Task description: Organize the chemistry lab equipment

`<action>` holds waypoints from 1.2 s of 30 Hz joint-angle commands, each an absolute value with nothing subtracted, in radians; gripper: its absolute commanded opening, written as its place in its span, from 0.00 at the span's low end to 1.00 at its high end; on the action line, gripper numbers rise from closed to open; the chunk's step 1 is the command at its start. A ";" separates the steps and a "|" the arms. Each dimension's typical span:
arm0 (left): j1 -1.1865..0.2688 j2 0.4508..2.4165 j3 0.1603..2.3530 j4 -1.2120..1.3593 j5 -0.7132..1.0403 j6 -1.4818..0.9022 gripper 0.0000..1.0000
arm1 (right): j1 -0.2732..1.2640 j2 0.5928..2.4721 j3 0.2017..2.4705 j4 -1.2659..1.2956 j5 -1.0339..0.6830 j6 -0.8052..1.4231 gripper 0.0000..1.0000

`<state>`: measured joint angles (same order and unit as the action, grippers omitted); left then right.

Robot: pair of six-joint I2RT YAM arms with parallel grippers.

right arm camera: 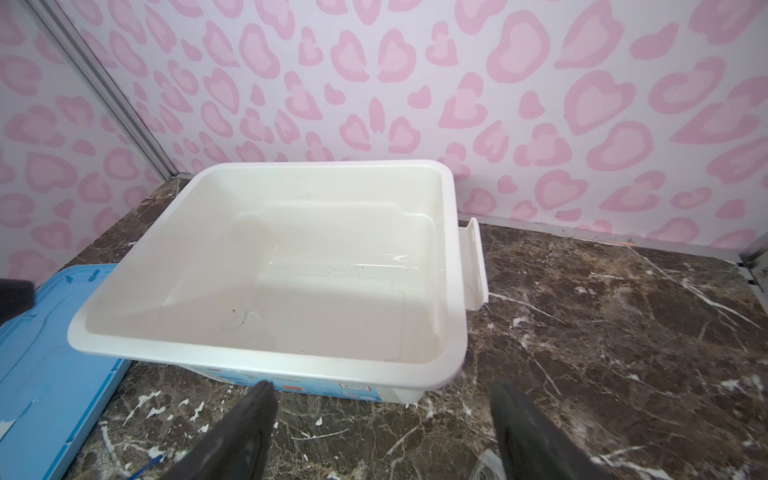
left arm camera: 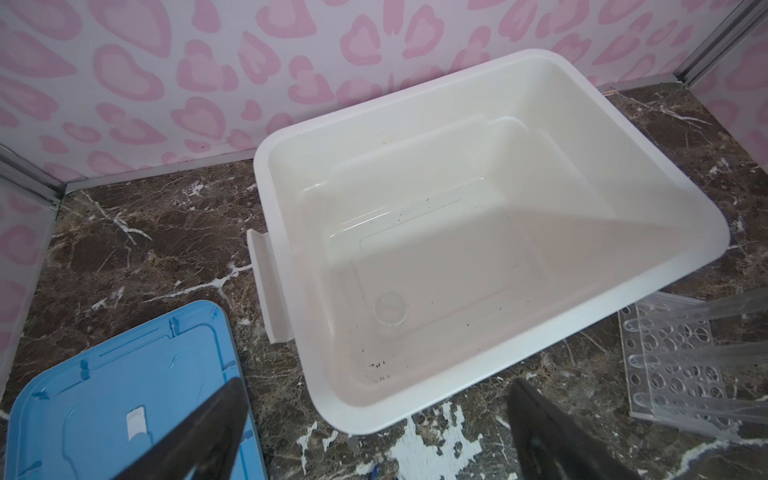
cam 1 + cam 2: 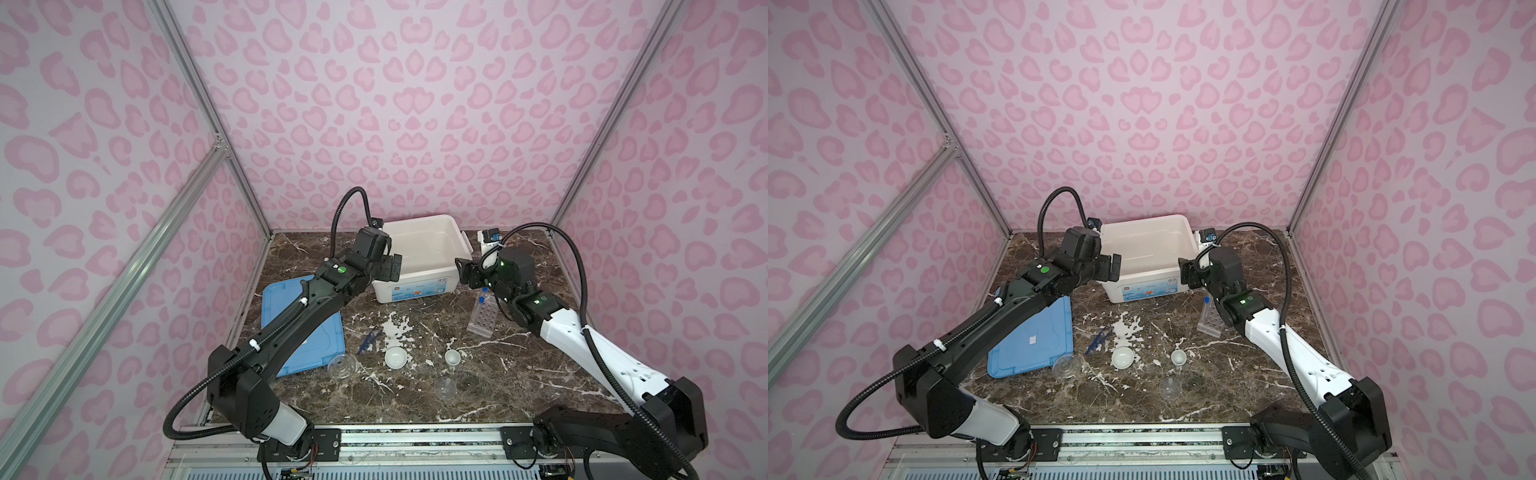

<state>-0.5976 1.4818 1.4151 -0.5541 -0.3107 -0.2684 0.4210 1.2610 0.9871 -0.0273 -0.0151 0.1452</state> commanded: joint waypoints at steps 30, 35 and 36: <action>-0.650 1.104 0.853 -0.963 -0.302 -0.877 0.73 | 0.324 1.251 0.947 -0.021 -0.209 0.167 0.83; -0.650 1.159 0.853 -0.981 -0.275 -0.867 0.60 | 0.317 1.248 0.946 -0.020 -0.216 0.172 0.83; -0.650 1.165 0.850 -0.981 -0.271 -0.868 0.57 | 0.315 1.247 0.946 -0.020 -0.216 0.171 0.83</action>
